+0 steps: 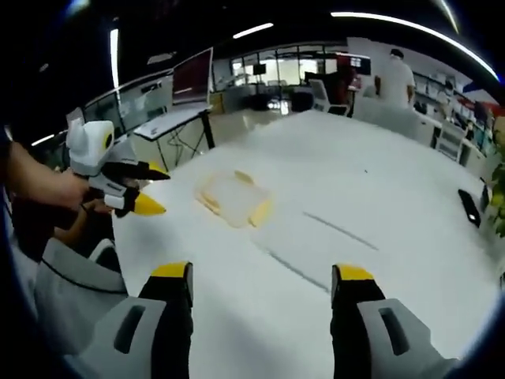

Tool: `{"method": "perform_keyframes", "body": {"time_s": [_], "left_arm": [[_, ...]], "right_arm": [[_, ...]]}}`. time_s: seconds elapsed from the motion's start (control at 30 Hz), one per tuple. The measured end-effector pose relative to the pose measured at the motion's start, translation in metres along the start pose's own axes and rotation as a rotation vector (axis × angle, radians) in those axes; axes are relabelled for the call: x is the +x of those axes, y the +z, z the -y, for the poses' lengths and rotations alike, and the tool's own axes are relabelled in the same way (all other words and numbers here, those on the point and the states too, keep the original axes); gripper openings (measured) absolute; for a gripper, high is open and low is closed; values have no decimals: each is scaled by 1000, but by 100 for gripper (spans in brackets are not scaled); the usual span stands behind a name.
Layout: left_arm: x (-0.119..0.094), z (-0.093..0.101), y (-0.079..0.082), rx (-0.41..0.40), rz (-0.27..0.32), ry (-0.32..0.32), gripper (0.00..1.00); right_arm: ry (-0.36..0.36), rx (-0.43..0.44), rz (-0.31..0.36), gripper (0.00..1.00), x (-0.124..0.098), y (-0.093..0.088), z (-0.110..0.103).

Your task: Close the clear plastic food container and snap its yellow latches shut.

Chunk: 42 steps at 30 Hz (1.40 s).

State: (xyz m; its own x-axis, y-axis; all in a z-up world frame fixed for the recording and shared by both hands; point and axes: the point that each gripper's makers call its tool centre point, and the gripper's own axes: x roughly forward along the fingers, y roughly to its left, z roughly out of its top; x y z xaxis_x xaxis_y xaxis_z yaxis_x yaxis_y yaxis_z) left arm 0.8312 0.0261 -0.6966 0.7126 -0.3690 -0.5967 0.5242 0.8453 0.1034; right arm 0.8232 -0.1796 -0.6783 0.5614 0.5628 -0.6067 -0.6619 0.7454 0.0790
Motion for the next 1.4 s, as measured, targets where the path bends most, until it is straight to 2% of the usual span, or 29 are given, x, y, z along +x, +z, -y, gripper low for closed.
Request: {"method": "perform_keyframes", "body": {"time_s": [0.1,0.13,0.23,0.4,0.47,0.53,0.6,0.63,0.67,0.77,1.03,1.23,1.4], "left_arm": [[3,-6,-1,19,-10,-18,45],[6,-8,-4,42,-25,-40,44],[9,-15,-7,86,-46,-48,44],[12,-28,-3,114,-52,-67,44],[15,-32,-3,125,-64,-94,44],[19,-34,-4,141,-85,-124,44],[21,-36,-4,178,-101,-141,44],[22,-38,-3,196,-101,-144,44],[24,-41,-1,226,-102,-147,44],[27,-43,3,290,-106,-172,44],[35,-59,24,341,-90,-197,45],[42,-70,35,365,-78,-203,45],[49,-77,39,388,-78,-224,46]], "right_arm": [[16,-14,-5,68,8,5,-1],[25,-26,-8,68,13,8,-2],[41,-49,-8,68,23,16,-2],[72,-104,7,67,37,36,-5],[88,-117,-1,66,42,40,-7],[104,-147,-17,66,48,43,-9],[127,-221,-28,65,54,47,-13],[136,-246,-17,65,58,52,-16],[149,-256,-44,65,60,50,-19],[177,-301,-32,65,68,60,-24],[204,-358,-20,65,89,88,-25],[222,-389,-28,65,102,94,-25],[235,-414,-47,65,113,92,-24]]}}
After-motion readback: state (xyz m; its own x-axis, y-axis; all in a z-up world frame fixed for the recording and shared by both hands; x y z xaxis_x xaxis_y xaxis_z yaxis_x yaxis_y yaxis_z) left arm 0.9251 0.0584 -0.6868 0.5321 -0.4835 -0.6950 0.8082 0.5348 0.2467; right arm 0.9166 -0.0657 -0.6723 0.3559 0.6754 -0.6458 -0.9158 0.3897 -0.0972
